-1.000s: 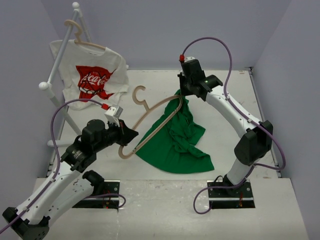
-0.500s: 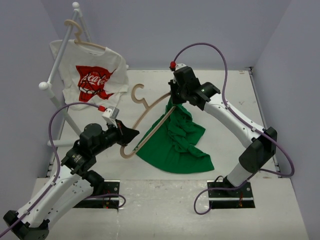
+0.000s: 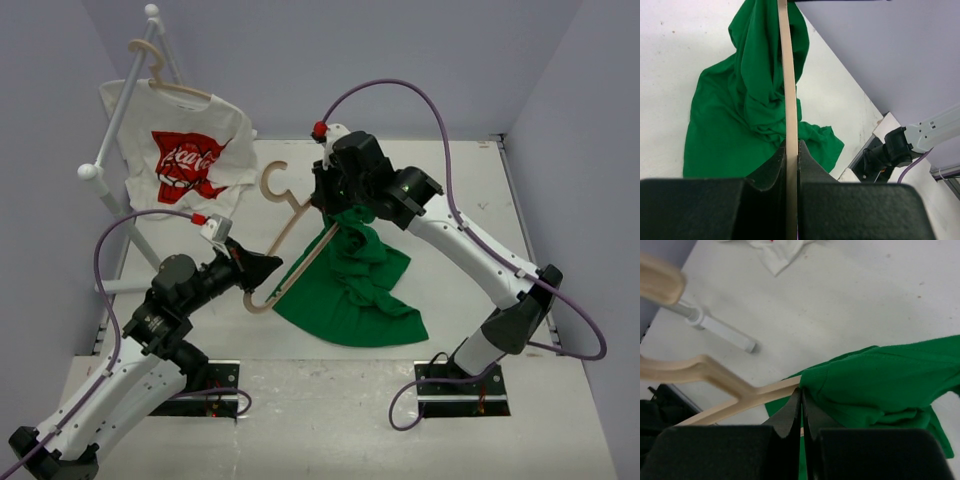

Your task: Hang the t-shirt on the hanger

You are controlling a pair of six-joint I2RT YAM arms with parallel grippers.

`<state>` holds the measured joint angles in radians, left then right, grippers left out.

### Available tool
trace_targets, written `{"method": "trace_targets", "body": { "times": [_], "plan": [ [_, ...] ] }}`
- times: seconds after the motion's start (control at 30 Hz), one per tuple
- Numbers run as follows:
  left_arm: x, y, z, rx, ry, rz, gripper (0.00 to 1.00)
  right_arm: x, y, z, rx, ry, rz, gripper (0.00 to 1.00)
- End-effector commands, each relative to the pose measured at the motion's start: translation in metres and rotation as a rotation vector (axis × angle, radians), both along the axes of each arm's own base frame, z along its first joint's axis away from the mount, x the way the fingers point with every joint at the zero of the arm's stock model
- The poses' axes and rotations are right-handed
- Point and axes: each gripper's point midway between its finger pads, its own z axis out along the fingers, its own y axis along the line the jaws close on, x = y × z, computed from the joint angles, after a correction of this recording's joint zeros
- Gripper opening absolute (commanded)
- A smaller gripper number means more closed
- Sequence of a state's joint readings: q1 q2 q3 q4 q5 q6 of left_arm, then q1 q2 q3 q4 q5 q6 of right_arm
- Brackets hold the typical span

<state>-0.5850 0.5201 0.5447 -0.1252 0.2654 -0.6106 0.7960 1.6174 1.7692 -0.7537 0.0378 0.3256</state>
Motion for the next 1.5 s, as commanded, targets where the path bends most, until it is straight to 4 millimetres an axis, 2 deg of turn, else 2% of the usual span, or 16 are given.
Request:
{"method": "trace_targets", "body": {
  "times": [0.0,0.13,0.23,0.33,0.4,0.5,0.63,0.7,0.77,0.87,0.93,1.0,1.1,1.23,1.33,1.47],
  "plan": [
    [0.003,-0.005,0.05,-0.108,-0.163,-0.017,0.0,-0.05,0.025,0.055,0.176,-0.037,0.23,0.0],
    [0.007,-0.007,0.044,-0.099,-0.156,-0.009,0.0,-0.067,0.024,0.068,0.198,-0.049,0.293,0.0],
    [0.011,-0.004,0.037,-0.106,-0.156,0.017,0.0,-0.097,0.035,0.065,0.223,-0.01,0.447,0.0],
    [0.015,-0.001,0.033,-0.117,-0.155,0.048,0.0,-0.116,0.039,0.059,0.206,0.002,0.52,0.0],
    [0.02,0.001,0.03,-0.113,-0.148,0.074,0.0,-0.122,0.035,0.05,0.204,0.014,0.525,0.0],
    [0.024,0.006,0.031,-0.121,-0.153,0.114,0.0,-0.126,0.03,0.062,0.251,-0.043,0.525,0.0],
    [0.026,0.006,0.034,-0.131,-0.168,0.117,0.0,-0.11,0.021,0.065,0.236,-0.084,0.415,0.0],
    [0.025,0.005,0.036,-0.141,-0.173,0.114,0.0,-0.109,0.021,0.071,0.246,-0.094,0.413,0.0],
    [0.026,0.006,0.037,-0.152,-0.177,0.124,0.0,-0.122,0.026,0.079,0.285,-0.089,0.485,0.0],
    [0.025,0.008,0.042,-0.177,-0.201,0.132,0.0,-0.152,0.033,0.097,0.379,-0.084,0.656,0.0],
    [0.022,0.006,0.044,-0.187,-0.216,0.108,0.0,-0.146,0.033,0.105,0.371,-0.113,0.635,0.0],
    [0.019,0.003,0.046,-0.189,-0.231,0.081,0.0,-0.121,0.025,0.093,0.289,-0.114,0.492,0.12],
    [0.012,0.0,0.05,-0.182,-0.262,0.039,0.0,-0.081,0.006,0.081,0.181,-0.161,0.278,0.38],
    [0.003,0.0,0.052,-0.179,-0.311,0.011,0.0,-0.072,-0.016,0.081,0.171,-0.178,0.23,0.51],
    [-0.003,-0.001,0.057,-0.177,-0.353,-0.023,0.0,-0.07,-0.033,0.091,0.168,-0.226,0.223,0.53],
    [-0.012,-0.008,0.057,-0.15,-0.405,-0.093,0.0,-0.06,-0.058,0.098,0.043,-0.386,0.266,0.63]
  ]
}}
